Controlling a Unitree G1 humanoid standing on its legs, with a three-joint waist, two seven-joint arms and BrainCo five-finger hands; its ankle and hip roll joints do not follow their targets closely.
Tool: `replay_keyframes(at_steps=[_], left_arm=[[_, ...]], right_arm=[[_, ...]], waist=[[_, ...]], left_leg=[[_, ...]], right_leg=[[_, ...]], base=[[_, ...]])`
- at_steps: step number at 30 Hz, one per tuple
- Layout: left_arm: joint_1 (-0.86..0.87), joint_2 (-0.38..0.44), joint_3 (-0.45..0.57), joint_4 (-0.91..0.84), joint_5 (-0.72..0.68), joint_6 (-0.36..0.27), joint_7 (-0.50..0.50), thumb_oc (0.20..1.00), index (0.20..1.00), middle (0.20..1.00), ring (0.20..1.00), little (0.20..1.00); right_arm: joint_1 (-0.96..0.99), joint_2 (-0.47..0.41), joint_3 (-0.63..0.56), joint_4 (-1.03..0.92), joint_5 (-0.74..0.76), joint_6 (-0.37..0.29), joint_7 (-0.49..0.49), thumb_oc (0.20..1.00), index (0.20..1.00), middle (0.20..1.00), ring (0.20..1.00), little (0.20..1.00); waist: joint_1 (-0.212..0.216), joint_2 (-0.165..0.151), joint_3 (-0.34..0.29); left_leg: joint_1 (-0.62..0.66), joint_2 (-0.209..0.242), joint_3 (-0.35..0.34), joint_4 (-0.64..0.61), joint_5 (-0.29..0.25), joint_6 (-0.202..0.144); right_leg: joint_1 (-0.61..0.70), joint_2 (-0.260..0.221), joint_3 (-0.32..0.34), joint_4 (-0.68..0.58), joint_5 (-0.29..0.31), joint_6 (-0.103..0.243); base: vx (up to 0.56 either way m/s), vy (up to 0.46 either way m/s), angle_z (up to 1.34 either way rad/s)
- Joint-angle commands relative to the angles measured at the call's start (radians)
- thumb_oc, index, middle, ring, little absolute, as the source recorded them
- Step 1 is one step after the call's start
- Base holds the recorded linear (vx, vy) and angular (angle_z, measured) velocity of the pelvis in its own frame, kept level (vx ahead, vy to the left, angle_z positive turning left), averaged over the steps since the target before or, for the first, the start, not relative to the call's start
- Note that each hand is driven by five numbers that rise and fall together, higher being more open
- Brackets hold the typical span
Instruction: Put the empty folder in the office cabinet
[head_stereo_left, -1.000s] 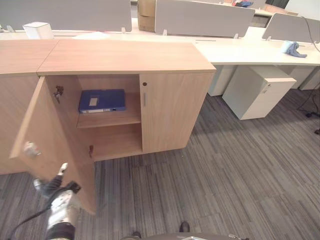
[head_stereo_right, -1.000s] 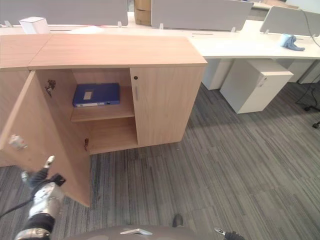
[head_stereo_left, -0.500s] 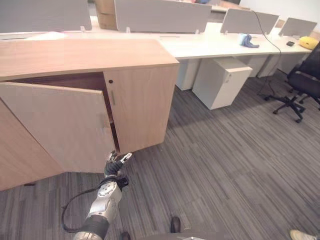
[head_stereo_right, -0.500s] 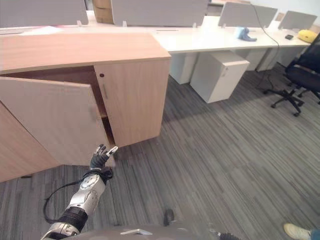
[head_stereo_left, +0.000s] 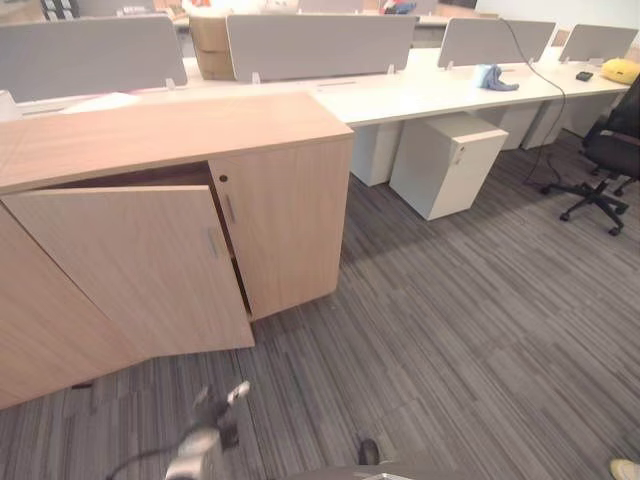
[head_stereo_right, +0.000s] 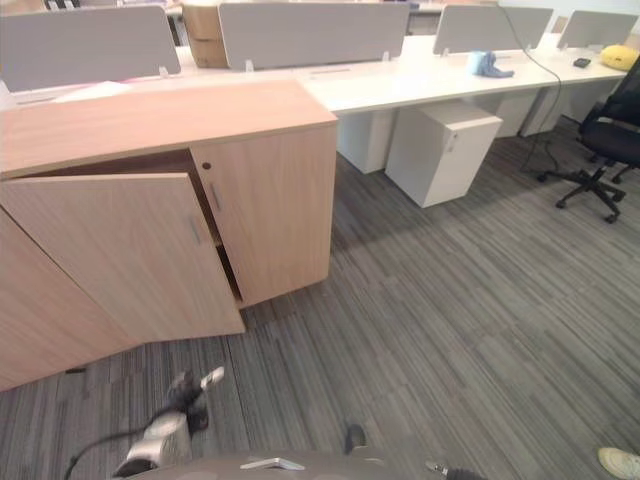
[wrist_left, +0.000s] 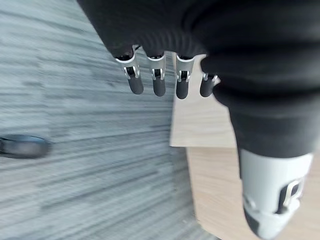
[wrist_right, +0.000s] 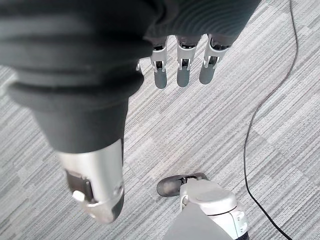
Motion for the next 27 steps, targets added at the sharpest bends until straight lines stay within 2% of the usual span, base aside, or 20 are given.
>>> replay_keyframes(at_steps=[1, 6, 9, 20, 27], left_arm=[[-0.047, 0.025, 0.032, 0.129, 0.156, -0.018, -0.011, 1.000, 1.000, 1.000, 1.000, 1.000], [-0.025, 0.028, 0.044, 0.326, 0.286, -0.002, 0.023, 1.000, 1.000, 1.000, 1.000, 1.000], [0.035, 0.024, 0.094, 0.442, 0.321, 0.015, 0.020, 1.000, 1.000, 1.000, 1.000, 1.000], [0.077, 0.013, 0.175, 0.496, 0.235, 0.031, 0.016, 1.000, 1.000, 1.000, 1.000, 1.000], [0.066, 0.012, 0.169, 0.501, 0.220, 0.032, 0.018, 1.000, 1.000, 1.000, 1.000, 1.000]], right_arm=[[-0.078, 0.013, 0.006, 0.077, -0.029, -0.008, -0.010, 1.000, 1.000, 1.000, 1.000, 1.000], [-0.089, 0.024, 0.002, 0.080, -0.001, -0.013, -0.014, 1.000, 1.000, 1.000, 1.000, 1.000], [-0.106, 0.044, 0.003, 0.108, 0.000, -0.006, -0.007, 1.000, 1.000, 1.000, 1.000, 1.000], [-0.123, 0.035, 0.004, 0.120, -0.044, 0.002, -0.011, 1.000, 1.000, 1.000, 1.000, 1.000], [-0.132, 0.035, 0.015, 0.119, -0.067, 0.004, -0.020, 1.000, 1.000, 1.000, 1.000, 1.000]], waist=[[0.023, -0.031, 0.014], [0.030, -0.023, 0.011], [0.045, -0.010, 0.005], [0.066, -0.004, 0.003], [0.070, -0.003, -0.002]], left_leg=[[0.058, -0.077, -0.005, 0.001, -0.159, 0.036], [0.055, -0.084, -0.016, 0.001, -0.155, 0.040], [0.052, -0.093, -0.025, 0.001, -0.152, 0.045], [0.031, -0.106, -0.058, 0.001, -0.135, 0.052], [0.023, -0.109, -0.075, 0.001, -0.128, 0.052]], right_leg=[[-0.051, -0.077, 0.017, -0.008, 0.077, 0.045], [-0.051, -0.084, 0.011, -0.002, 0.077, 0.045], [-0.051, -0.094, 0.000, 0.002, 0.080, 0.045], [-0.053, -0.113, -0.031, 0.007, 0.086, 0.045], [-0.051, -0.122, -0.051, 0.008, 0.087, 0.044]], base=[[-0.02, 0.021, 0.06], [-0.01, 0.019, 0.07], [-0.03, 0.041, 0.08], [-0.03, 0.015, 0.11], [-0.02, 0.005, 0.10]])
